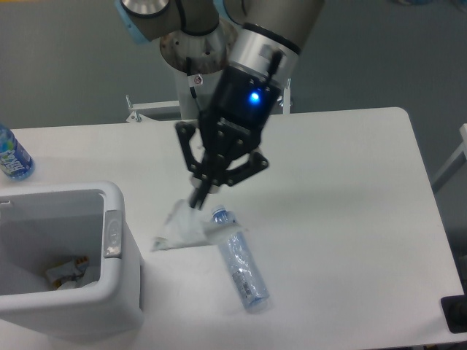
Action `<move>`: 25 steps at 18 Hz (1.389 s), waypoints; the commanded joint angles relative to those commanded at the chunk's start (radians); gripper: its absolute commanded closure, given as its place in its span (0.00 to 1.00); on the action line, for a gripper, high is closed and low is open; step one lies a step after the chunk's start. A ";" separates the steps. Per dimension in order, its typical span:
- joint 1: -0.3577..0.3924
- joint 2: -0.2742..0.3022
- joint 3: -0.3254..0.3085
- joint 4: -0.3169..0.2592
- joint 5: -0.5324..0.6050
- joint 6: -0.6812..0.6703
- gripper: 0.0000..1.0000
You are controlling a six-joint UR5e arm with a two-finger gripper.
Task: Place the trash in the trash can
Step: 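Lift the tissue and carry it over the white bin, then release, then move the open gripper over the clear plastic bottle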
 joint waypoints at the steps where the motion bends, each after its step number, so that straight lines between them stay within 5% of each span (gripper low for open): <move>1: -0.011 0.011 -0.002 0.000 0.000 0.000 1.00; 10: -0.135 -0.017 -0.002 0.003 0.003 -0.057 1.00; 13: -0.177 -0.054 0.005 0.005 0.008 -0.049 0.92; 15: -0.178 -0.061 0.005 0.017 0.009 -0.049 0.75; 17: -0.177 -0.070 0.006 0.047 0.012 -0.041 0.16; 18: -0.177 -0.071 0.005 0.058 0.017 -0.035 0.00; 25: -0.074 -0.058 0.005 0.055 0.044 -0.046 0.00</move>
